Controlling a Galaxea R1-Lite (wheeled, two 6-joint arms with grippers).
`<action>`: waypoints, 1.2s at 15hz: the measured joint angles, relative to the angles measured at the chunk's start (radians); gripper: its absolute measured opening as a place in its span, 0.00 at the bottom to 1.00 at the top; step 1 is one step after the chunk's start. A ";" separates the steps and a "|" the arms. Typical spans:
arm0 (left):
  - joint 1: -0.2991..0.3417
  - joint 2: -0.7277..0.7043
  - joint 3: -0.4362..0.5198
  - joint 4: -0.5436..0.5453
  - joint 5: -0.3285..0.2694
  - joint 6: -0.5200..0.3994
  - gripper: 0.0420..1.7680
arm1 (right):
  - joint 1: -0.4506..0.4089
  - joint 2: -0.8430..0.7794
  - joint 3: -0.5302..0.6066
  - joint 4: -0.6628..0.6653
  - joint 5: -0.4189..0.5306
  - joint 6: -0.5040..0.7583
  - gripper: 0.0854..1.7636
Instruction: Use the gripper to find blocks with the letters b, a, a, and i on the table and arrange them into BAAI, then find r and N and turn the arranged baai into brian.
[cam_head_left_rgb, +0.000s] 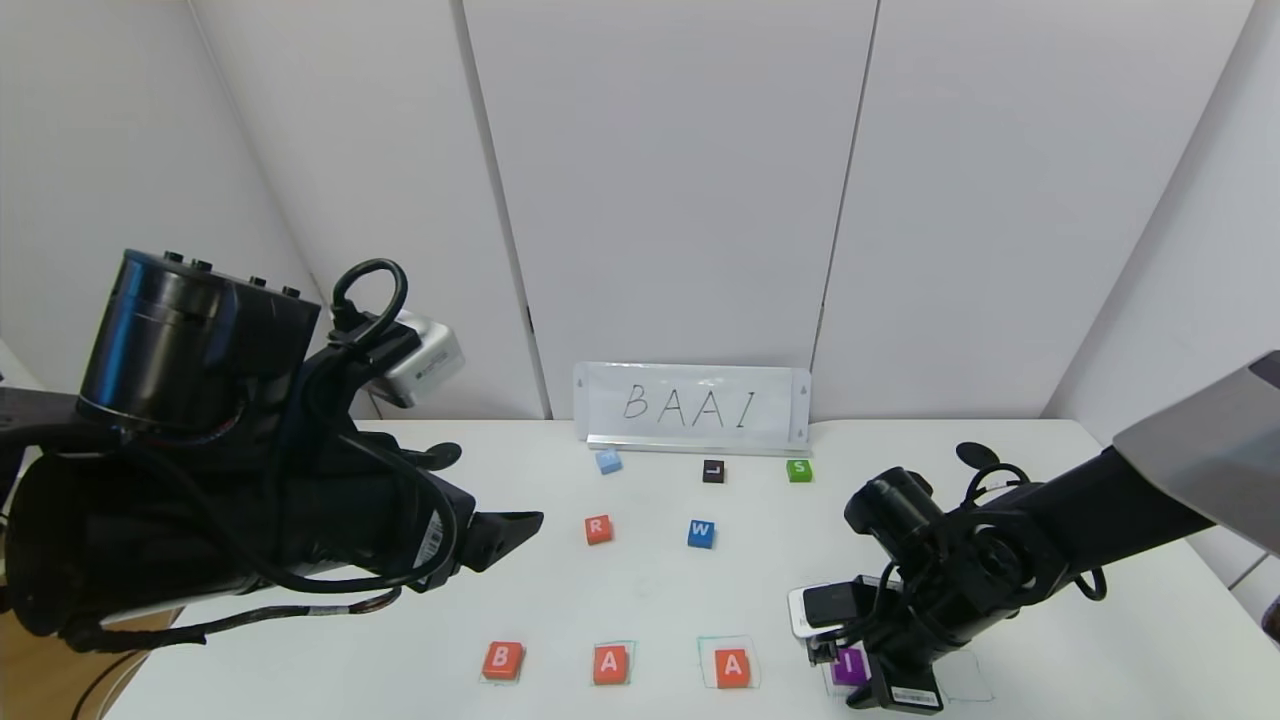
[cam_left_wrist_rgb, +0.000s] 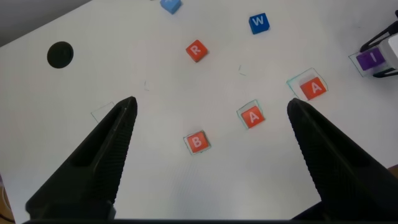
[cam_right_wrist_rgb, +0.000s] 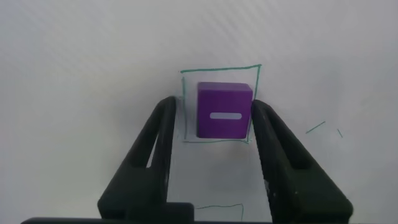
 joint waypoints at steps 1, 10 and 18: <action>-0.001 0.000 0.001 0.000 0.000 0.000 0.97 | 0.000 -0.002 0.001 0.001 -0.001 0.000 0.55; -0.023 -0.034 0.004 0.000 0.009 -0.003 0.97 | 0.003 -0.199 0.000 0.163 -0.002 0.142 0.84; 0.074 -0.182 0.079 0.001 0.010 -0.017 0.97 | 0.044 -0.483 0.006 0.168 -0.251 1.067 0.92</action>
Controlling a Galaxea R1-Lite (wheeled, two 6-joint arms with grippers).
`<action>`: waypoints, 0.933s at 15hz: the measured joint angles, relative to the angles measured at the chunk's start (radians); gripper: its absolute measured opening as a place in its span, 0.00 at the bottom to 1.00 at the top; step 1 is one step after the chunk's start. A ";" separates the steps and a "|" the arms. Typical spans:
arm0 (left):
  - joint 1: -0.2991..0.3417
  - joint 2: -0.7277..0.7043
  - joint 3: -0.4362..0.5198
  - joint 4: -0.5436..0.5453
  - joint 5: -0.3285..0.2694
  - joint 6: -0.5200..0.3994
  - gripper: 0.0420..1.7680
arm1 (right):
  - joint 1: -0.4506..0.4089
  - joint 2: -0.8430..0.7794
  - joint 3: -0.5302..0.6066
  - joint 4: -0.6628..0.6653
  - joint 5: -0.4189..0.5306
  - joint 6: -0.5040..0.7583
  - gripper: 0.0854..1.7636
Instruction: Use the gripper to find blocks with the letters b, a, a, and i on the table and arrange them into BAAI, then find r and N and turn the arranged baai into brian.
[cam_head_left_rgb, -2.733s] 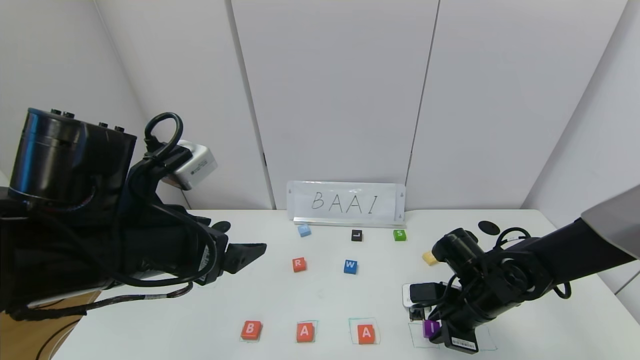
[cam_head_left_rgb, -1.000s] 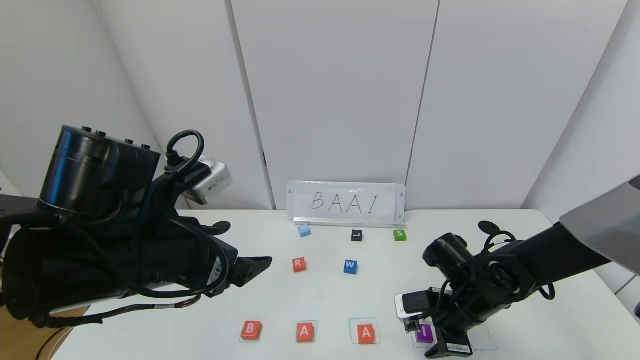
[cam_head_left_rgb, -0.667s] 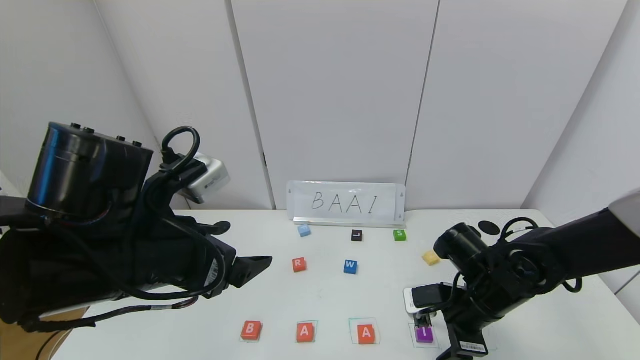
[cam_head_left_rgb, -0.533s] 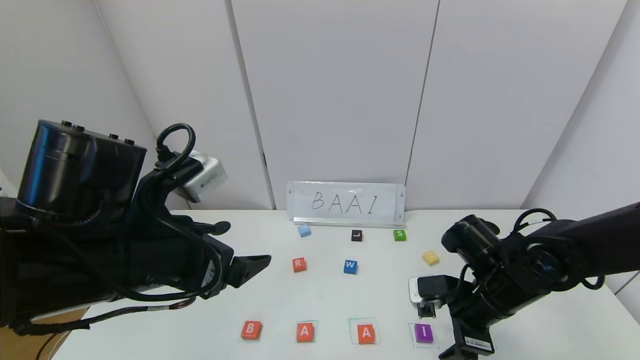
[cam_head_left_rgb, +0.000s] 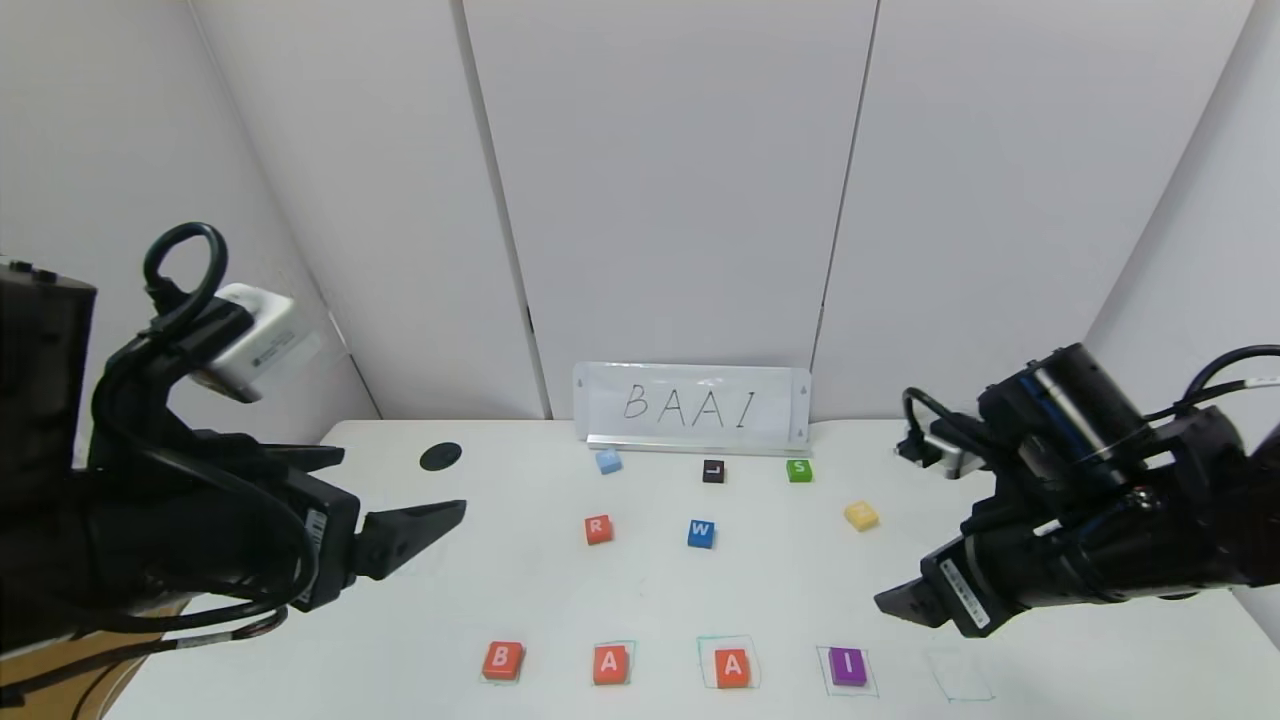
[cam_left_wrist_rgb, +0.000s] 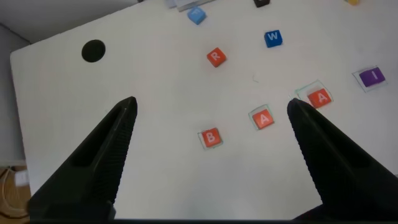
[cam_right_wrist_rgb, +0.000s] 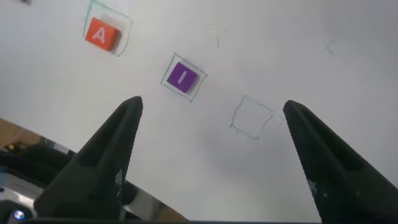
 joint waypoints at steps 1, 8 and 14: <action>0.049 -0.012 0.013 -0.001 -0.005 0.000 0.97 | 0.000 -0.037 0.009 0.000 -0.048 0.037 0.93; 0.217 -0.171 0.187 -0.185 -0.017 0.009 0.97 | -0.023 -0.416 0.161 -0.067 -0.209 0.084 0.95; 0.219 -0.466 0.224 -0.102 0.014 0.086 0.97 | -0.016 -0.795 0.220 -0.015 -0.516 0.067 0.96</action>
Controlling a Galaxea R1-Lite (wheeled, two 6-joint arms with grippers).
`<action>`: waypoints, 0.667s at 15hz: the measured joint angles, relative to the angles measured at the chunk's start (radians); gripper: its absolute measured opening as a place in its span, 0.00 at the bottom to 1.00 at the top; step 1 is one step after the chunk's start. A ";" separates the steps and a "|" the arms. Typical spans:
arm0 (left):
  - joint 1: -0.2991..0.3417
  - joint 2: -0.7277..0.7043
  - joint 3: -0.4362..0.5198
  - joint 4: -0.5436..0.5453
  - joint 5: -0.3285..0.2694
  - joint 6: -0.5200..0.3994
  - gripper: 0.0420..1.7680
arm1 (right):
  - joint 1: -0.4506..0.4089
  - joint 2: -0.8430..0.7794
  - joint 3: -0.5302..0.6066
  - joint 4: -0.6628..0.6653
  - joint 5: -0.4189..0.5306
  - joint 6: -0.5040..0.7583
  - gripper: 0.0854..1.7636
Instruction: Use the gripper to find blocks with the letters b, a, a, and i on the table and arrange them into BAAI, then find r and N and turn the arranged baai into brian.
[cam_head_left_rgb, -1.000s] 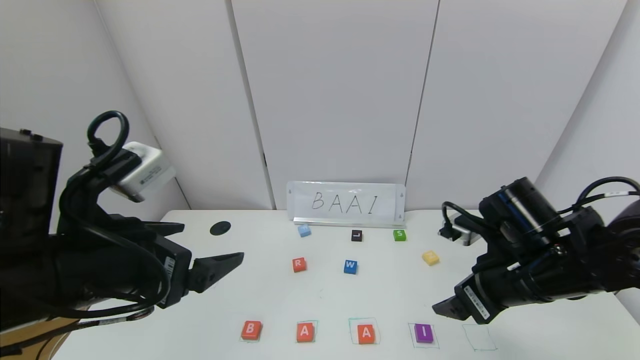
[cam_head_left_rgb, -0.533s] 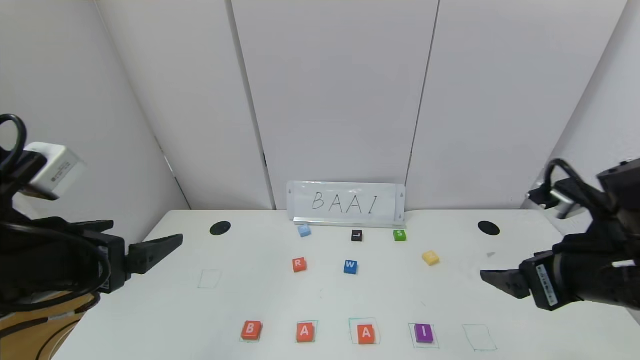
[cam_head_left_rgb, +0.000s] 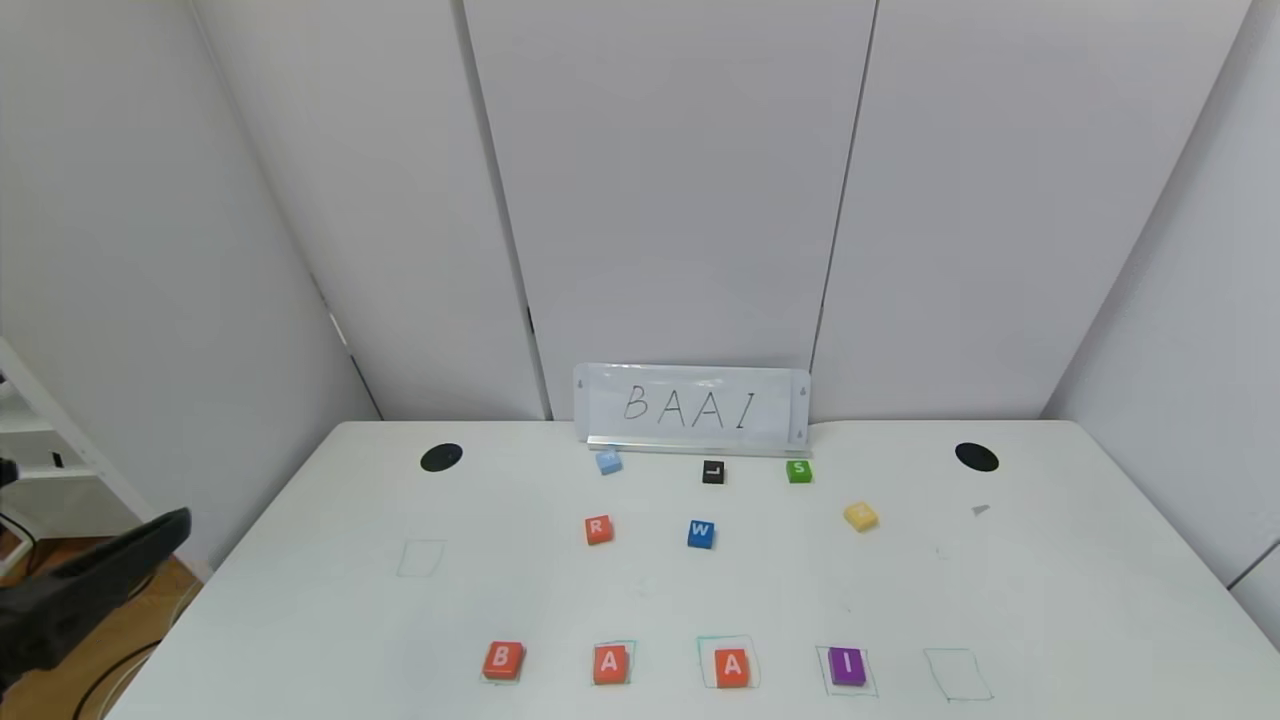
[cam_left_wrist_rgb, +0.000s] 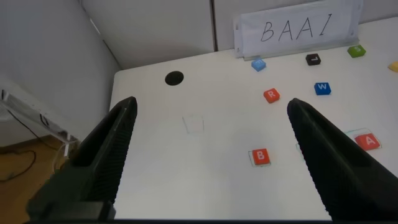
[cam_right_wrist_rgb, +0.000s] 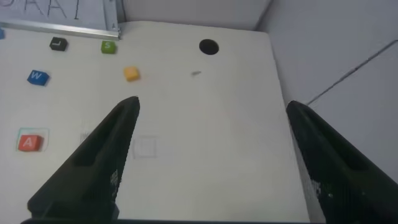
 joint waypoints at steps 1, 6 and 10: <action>0.000 -0.056 -0.005 0.033 0.001 0.009 0.97 | 0.001 -0.060 0.002 0.017 -0.036 -0.023 0.96; 0.005 -0.280 -0.017 0.101 0.004 0.030 0.97 | -0.061 -0.330 -0.004 0.034 -0.080 -0.231 0.96; 0.051 -0.401 -0.049 0.140 -0.011 0.069 0.97 | -0.283 -0.458 -0.051 0.030 0.009 -0.357 0.96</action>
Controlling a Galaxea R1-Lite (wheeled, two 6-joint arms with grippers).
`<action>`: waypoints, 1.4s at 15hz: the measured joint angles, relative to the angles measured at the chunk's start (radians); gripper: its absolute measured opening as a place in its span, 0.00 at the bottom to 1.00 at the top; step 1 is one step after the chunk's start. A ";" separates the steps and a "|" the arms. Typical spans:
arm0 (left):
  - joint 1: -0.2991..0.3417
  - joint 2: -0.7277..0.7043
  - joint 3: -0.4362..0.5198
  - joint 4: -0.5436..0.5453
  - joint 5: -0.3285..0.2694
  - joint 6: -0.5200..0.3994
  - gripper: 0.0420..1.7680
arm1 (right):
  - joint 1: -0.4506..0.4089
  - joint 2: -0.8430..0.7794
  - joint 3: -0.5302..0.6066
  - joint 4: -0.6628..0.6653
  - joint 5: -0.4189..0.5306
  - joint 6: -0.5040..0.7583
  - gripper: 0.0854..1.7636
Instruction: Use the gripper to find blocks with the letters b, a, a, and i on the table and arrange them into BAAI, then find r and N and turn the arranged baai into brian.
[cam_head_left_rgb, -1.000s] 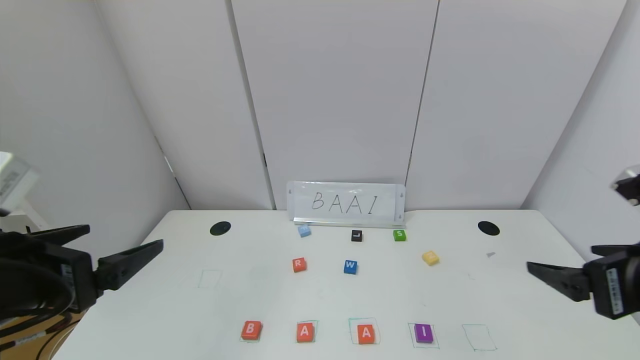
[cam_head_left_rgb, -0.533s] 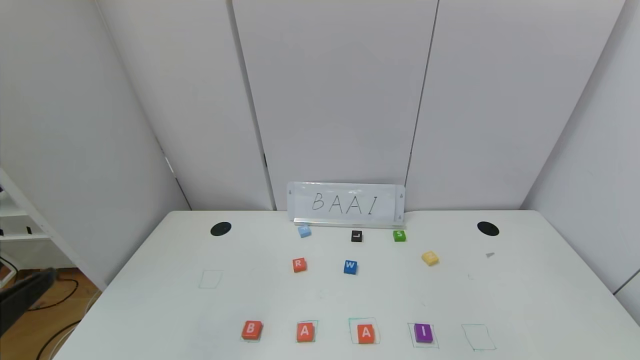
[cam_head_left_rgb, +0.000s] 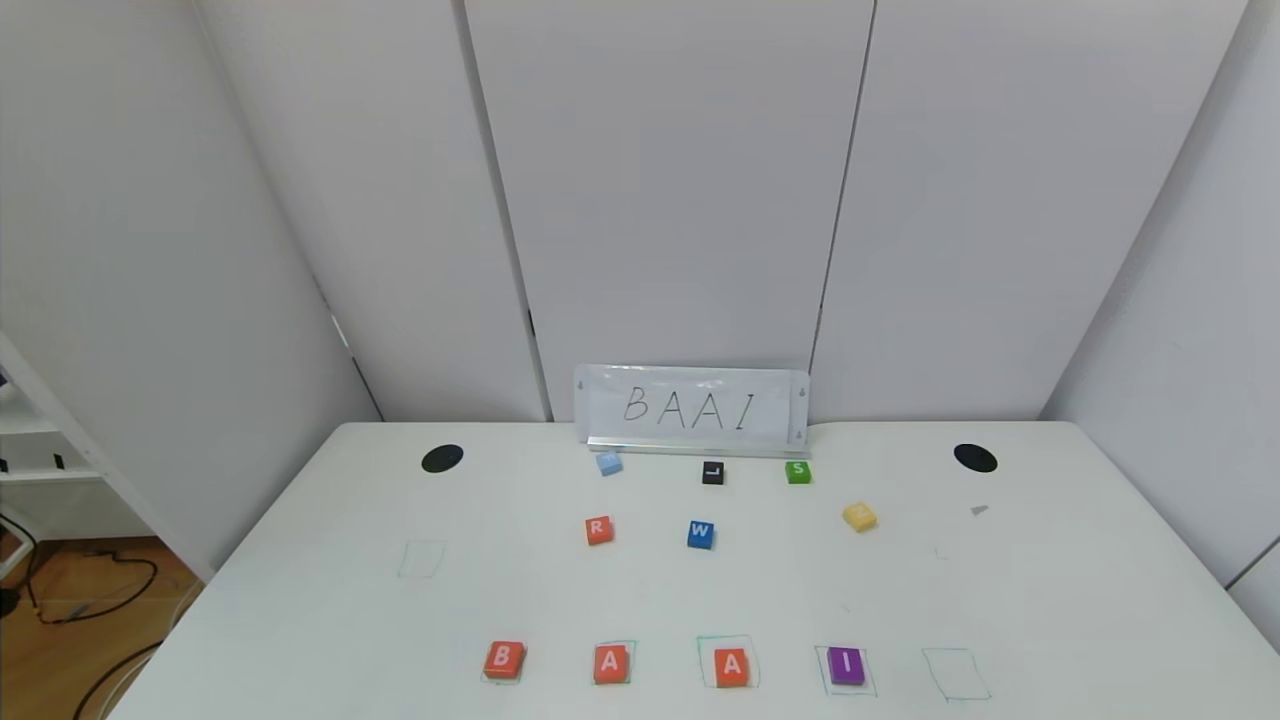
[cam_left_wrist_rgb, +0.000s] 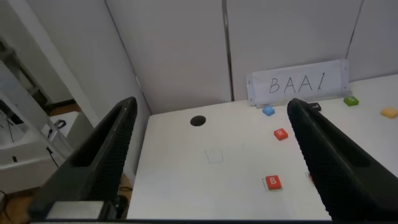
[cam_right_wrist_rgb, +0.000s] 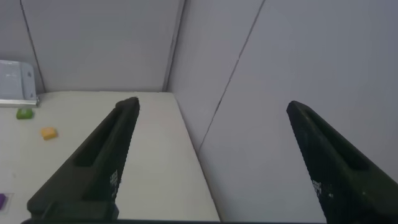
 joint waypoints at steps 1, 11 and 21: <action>0.030 -0.021 -0.006 0.001 -0.011 0.009 0.97 | -0.064 -0.028 -0.011 0.001 0.054 -0.009 0.96; 0.186 -0.267 0.067 0.032 -0.185 0.015 0.97 | -0.201 -0.230 -0.035 0.000 0.337 0.075 0.96; 0.182 -0.387 0.454 -0.439 -0.159 -0.151 0.97 | -0.194 -0.422 0.573 -0.720 0.500 0.059 0.97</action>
